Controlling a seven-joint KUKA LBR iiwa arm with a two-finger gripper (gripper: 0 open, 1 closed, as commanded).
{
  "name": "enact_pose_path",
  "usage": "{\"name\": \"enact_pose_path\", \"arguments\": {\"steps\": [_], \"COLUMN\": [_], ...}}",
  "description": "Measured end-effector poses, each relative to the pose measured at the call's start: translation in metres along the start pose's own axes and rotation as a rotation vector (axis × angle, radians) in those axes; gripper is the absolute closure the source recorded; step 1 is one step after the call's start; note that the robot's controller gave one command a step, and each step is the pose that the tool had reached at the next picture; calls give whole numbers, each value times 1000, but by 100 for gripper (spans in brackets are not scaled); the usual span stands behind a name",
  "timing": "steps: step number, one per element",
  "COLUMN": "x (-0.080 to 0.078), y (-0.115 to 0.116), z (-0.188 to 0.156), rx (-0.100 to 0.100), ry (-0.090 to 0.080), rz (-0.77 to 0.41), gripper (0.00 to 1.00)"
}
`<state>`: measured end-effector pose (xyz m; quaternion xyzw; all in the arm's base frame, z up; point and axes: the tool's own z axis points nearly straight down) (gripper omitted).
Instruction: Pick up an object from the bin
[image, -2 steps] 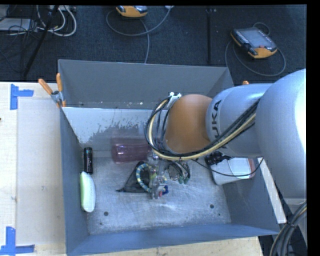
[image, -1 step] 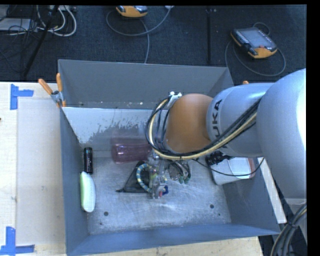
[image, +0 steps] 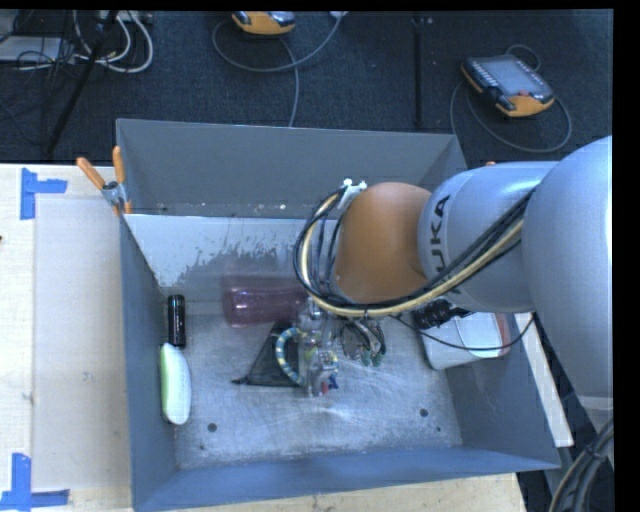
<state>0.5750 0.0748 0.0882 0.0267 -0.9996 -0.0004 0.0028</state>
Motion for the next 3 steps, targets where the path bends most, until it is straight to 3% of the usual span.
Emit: {"name": "enact_pose_path", "arguments": {"steps": [2,3], "x": [-2,-1], "y": [0,0], "z": [-33,-44], "rx": [0,0], "ry": [-7,-3], "rz": [1,1], "gripper": [100,100]}}
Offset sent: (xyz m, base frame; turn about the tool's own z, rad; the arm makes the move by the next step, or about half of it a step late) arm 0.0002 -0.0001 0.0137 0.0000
